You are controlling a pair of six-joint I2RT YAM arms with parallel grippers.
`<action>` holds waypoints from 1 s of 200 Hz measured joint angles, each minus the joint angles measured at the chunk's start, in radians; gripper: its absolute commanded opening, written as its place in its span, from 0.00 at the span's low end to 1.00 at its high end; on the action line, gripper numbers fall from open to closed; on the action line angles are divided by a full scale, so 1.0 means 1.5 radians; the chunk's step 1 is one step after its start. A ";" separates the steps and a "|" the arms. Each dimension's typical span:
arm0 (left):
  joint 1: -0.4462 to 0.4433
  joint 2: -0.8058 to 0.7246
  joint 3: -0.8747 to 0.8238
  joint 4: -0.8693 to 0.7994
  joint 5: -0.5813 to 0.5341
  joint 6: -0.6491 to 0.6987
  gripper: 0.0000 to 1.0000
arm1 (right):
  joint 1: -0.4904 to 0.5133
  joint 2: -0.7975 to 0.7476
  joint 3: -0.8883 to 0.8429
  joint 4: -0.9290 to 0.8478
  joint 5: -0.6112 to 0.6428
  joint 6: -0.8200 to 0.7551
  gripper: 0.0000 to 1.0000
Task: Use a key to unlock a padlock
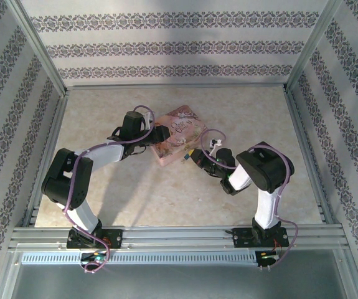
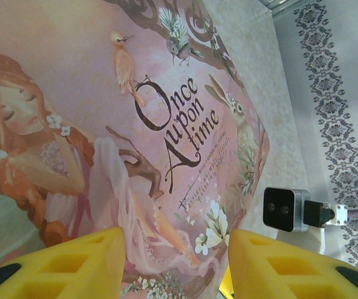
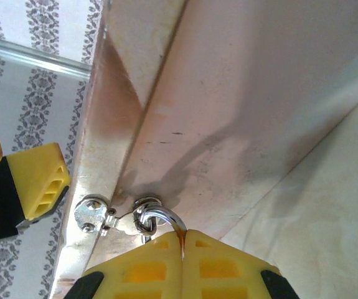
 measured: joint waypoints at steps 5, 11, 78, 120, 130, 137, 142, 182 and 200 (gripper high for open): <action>0.000 0.000 0.000 0.000 0.000 0.000 0.48 | 0.003 0.000 0.000 0.000 0.009 0.009 0.00; 0.000 0.000 0.000 0.000 0.000 0.000 0.48 | 0.007 0.000 0.000 0.000 0.021 0.018 0.00; 0.000 -0.001 -0.002 0.005 0.000 0.000 0.50 | 0.025 -0.026 -0.005 0.002 0.131 0.095 0.00; -0.001 -0.010 -0.004 0.003 0.001 -0.001 0.56 | 0.025 -0.070 -0.049 0.006 0.182 0.097 0.00; -0.001 -0.016 -0.006 -0.002 0.000 0.000 0.57 | 0.025 -0.089 -0.067 0.000 0.193 0.093 0.00; -0.001 -0.020 -0.006 -0.009 0.000 0.000 0.58 | 0.024 -0.105 -0.078 -0.008 0.199 0.089 0.00; -0.001 -0.025 -0.006 -0.015 -0.001 -0.001 0.59 | 0.024 -0.114 -0.083 -0.014 0.203 0.087 0.00; -0.001 -0.091 -0.012 -0.076 -0.021 0.003 0.65 | 0.024 -0.257 -0.090 -0.127 0.211 0.023 0.00; -0.001 -0.140 -0.017 -0.101 -0.039 0.014 0.68 | 0.024 -0.351 -0.088 -0.219 0.212 -0.019 0.00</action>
